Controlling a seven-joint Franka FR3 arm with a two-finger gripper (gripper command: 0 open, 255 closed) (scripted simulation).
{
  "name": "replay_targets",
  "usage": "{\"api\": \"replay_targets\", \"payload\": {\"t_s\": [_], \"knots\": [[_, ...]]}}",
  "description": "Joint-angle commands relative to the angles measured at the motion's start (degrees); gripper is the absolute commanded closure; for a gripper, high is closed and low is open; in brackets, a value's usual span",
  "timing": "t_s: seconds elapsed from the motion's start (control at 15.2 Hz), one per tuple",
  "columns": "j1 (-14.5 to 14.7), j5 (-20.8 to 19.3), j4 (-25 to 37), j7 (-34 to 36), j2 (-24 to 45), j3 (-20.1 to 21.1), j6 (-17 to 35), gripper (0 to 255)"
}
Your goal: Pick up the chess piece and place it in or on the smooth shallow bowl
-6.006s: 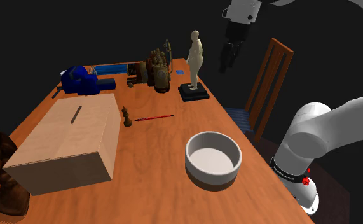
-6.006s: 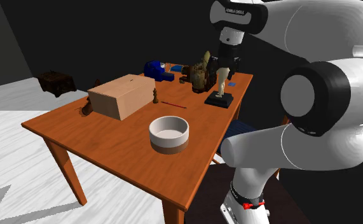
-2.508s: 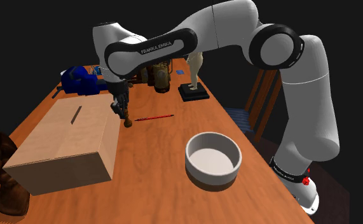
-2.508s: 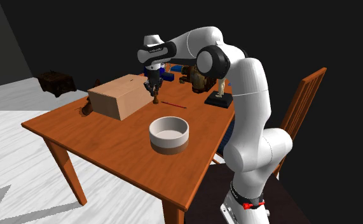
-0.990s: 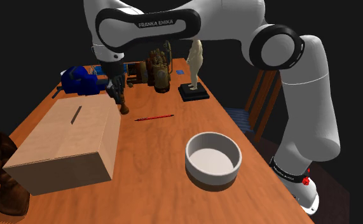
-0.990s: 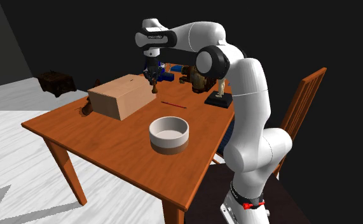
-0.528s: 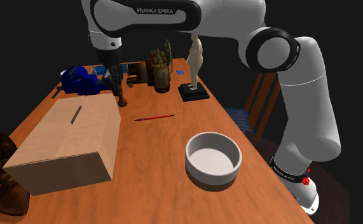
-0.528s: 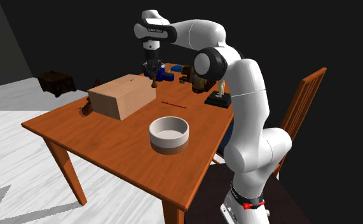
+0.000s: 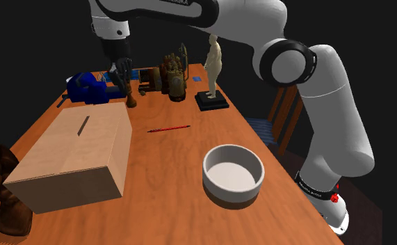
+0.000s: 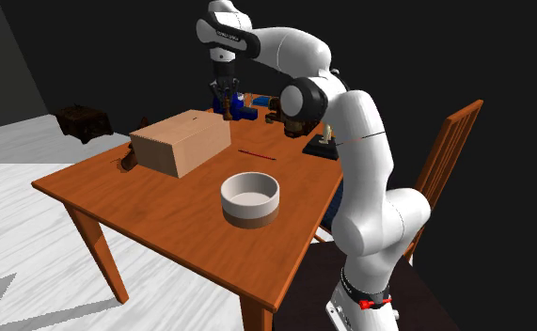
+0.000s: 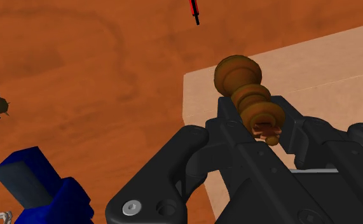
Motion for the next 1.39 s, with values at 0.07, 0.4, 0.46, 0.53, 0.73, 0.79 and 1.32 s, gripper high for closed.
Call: {"api": "replay_targets", "payload": {"t_s": [0.07, 0.4, 0.46, 0.53, 0.73, 0.79, 1.32], "knots": [[-2.04, 1.77, -12.55, 0.89, -8.16, 0.96, 4.34, 255], [-4.49, 5.98, -33.57, 1.79, -23.23, 2.14, 10.77, 255], [-4.68, 6.79, -36.78, 1.87, -25.81, 2.26, 11.53, 255], [-4.8, 7.59, -39.79, 1.94, -28.3, 2.36, 12.18, 255], [-4.82, 9.93, -47.84, 2.11, -35.42, 2.58, 13.51, 255], [-4.72, 10.69, -50.26, 2.17, -37.7, 2.62, 13.78, 255], [-2.36, 16.27, -65.94, 3.27, -54.81, 2.84, 13.23, 255]]}}
